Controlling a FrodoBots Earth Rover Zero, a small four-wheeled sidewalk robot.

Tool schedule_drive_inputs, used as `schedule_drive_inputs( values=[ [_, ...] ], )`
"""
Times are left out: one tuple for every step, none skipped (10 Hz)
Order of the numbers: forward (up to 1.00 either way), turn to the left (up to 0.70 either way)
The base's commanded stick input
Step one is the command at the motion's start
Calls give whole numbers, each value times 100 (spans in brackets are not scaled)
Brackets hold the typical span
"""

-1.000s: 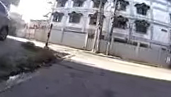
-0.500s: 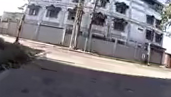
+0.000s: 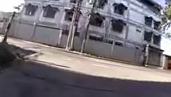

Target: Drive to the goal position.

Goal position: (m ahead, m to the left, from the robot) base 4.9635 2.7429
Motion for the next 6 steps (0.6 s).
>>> schedule_drive_inputs(
  values=[
    [100,38],
    [100,36],
    [100,38],
    [100,39],
    [100,39],
    [100,39]
  ],
)
